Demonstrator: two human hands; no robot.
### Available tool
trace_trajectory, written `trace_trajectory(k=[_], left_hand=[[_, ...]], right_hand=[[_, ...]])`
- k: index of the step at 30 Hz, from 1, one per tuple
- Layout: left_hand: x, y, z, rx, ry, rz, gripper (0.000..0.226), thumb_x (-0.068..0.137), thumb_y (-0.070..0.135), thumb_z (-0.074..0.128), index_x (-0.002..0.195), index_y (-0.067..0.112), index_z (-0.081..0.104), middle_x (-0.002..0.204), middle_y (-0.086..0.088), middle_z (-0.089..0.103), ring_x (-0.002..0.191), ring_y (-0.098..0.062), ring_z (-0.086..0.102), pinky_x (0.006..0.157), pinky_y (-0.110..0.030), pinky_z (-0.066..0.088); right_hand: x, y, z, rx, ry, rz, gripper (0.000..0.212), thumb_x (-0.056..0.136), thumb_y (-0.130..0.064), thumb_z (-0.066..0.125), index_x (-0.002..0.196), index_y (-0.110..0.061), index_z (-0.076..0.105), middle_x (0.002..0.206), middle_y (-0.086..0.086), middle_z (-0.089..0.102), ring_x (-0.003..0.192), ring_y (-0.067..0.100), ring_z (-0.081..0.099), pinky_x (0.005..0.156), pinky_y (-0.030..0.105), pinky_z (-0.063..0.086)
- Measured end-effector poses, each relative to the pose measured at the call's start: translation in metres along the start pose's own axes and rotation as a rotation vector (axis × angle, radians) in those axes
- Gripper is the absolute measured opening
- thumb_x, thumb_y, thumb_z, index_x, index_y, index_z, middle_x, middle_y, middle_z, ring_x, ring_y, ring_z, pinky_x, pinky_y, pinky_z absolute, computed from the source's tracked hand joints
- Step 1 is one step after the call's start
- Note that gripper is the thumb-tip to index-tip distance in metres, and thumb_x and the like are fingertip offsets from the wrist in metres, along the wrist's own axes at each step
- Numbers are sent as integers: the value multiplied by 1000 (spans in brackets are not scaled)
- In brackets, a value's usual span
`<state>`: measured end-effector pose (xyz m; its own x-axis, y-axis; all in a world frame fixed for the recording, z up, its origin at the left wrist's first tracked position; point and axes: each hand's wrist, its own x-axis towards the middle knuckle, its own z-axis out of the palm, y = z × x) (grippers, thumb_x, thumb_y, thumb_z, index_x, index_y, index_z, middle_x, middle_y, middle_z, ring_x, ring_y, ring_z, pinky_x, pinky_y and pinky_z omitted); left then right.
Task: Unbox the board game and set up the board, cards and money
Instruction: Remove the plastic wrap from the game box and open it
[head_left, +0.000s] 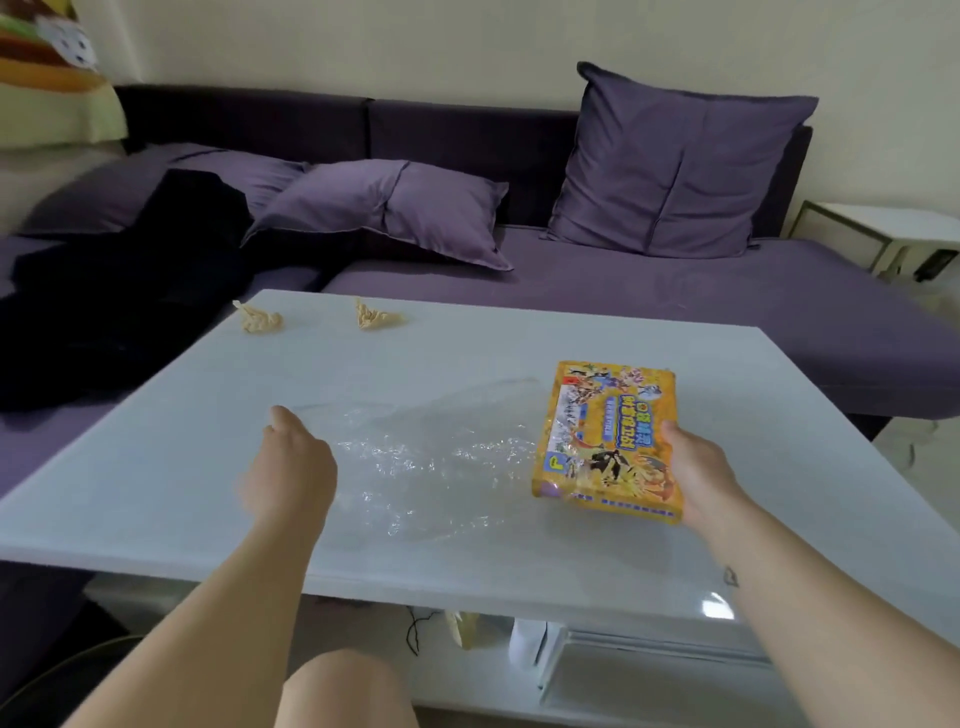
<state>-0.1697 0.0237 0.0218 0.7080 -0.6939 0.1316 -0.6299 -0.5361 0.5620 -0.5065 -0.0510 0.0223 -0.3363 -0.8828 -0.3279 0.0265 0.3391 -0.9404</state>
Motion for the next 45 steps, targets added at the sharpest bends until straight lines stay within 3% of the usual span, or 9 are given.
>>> trace_trajectory(k=[3,5,12,16,21,23,27,40,45], left_hand=[[-2,-10,-15,-126,47,-91,42,86,-10,34,125,5,31,124,-16,36,79,-36,52,62,-41,42],[-2,-20,-26,-161,77,-148,56,83,-15,36,132,10,27,134,-15,25,72,-35,51,59,-42,43],[11,-63,-68,-393,139,-380,33,85,-12,36,108,11,44,149,-4,9,72,-30,53,71,-39,45],[20,-84,-77,-350,47,-346,18,93,10,39,109,11,47,150,-10,11,106,-29,48,89,-39,42],[22,-97,-81,82,1,-125,38,92,41,47,127,27,48,150,-6,6,135,-34,15,111,-46,15],[25,-100,-77,213,-14,25,42,93,48,43,132,33,41,152,-3,5,141,-34,4,113,-54,1],[32,-105,-59,439,-308,257,57,95,60,22,148,39,13,159,2,3,146,-28,-3,111,-60,-7],[97,-147,-64,549,-377,115,44,99,27,25,143,30,29,152,4,25,145,-28,12,106,-67,-10],[101,-148,-62,500,-326,149,47,99,24,28,146,30,27,156,6,18,146,-23,10,106,-64,-12]], right_hand=[[-10,-7,8,-6,96,-24,29,97,-33,48,84,-9,59,107,20,66,97,40,64,89,60,48],[-17,-13,16,-34,133,-31,36,98,-32,47,91,0,60,105,23,64,94,39,64,90,60,47],[-51,-9,78,-99,33,-17,33,96,-37,49,81,-9,58,94,17,64,89,35,65,88,58,50],[-76,0,127,-127,-103,-6,32,96,-38,49,95,-10,63,104,15,67,95,36,65,90,56,50],[-100,8,184,-128,-254,28,33,97,-35,49,74,-12,58,99,18,70,89,38,68,84,59,52],[-105,10,196,-135,-280,47,32,97,-35,49,77,-13,59,101,19,69,89,38,68,83,60,52],[-109,14,211,-149,-309,59,31,98,-37,47,79,-14,59,100,18,70,86,37,69,82,59,53],[-85,23,241,-182,-376,48,25,99,-34,45,90,-18,62,95,13,72,80,33,70,79,54,55],[-82,22,241,-170,-409,63,25,100,-34,44,98,-16,62,97,13,72,81,32,70,78,51,56]])
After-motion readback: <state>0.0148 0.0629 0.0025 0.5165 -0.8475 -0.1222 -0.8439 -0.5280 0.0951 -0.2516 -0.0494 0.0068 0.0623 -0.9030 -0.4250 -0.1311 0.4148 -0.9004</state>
